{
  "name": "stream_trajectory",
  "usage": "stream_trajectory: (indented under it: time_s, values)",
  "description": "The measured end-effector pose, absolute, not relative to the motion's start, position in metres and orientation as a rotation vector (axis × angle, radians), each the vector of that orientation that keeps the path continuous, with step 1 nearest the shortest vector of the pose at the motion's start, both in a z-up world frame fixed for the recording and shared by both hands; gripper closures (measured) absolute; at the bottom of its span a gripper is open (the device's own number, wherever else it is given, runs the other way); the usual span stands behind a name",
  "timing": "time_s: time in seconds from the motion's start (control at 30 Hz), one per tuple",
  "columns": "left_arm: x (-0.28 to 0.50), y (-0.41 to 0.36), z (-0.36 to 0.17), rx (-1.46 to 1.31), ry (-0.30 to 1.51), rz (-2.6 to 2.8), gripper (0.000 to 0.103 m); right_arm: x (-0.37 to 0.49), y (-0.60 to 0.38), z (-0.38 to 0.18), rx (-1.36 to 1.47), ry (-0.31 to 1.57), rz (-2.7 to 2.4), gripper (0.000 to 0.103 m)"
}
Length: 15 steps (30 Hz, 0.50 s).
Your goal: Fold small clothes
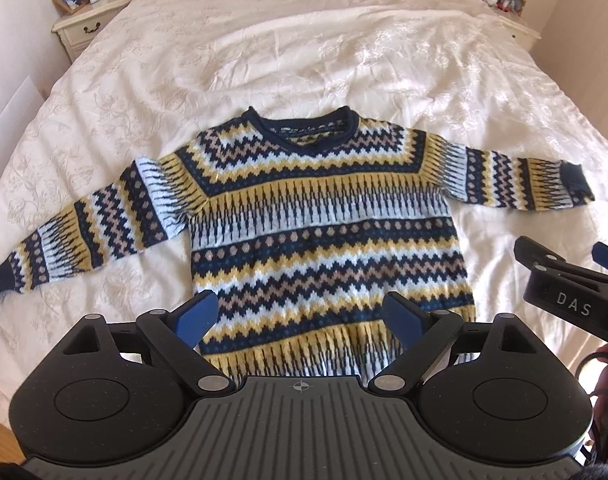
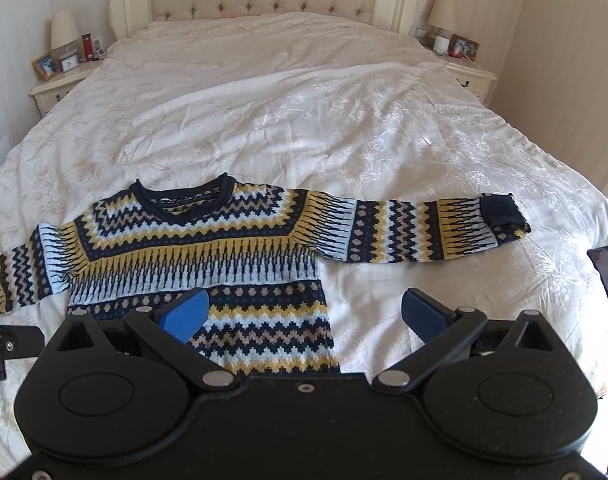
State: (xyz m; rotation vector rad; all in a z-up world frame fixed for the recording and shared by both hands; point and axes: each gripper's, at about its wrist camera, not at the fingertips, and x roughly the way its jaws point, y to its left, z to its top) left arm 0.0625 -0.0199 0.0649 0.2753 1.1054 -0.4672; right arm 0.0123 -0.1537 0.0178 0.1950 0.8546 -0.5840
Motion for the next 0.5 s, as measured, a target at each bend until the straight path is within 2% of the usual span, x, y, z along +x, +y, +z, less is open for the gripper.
stream_trajectory:
  time_s: [0.23, 0.3, 0.4, 0.5]
  values:
    - [0.08, -0.044, 0.061, 0.223, 1.019, -0.466, 0.014, 0.017, -0.227, -0.005, 0.109, 0.856, -0.687, 0.003]
    - [0.079, -0.055, 0.059, 0.166, 0.985, -0.474, 0.014, 0.02, -0.255, -0.014, 0.074, 0.873, -0.706, 0.016]
    - [0.078, -0.07, 0.051, 0.077, 1.009, -0.433, 0.014, 0.026, -0.303, -0.028, 0.032, 0.92, -0.725, 0.028]
    - [0.078, -0.088, 0.039, 0.066, 1.082, -0.373, 0.014, 0.031, -0.348, -0.043, 0.0, 0.951, -0.745, 0.031]
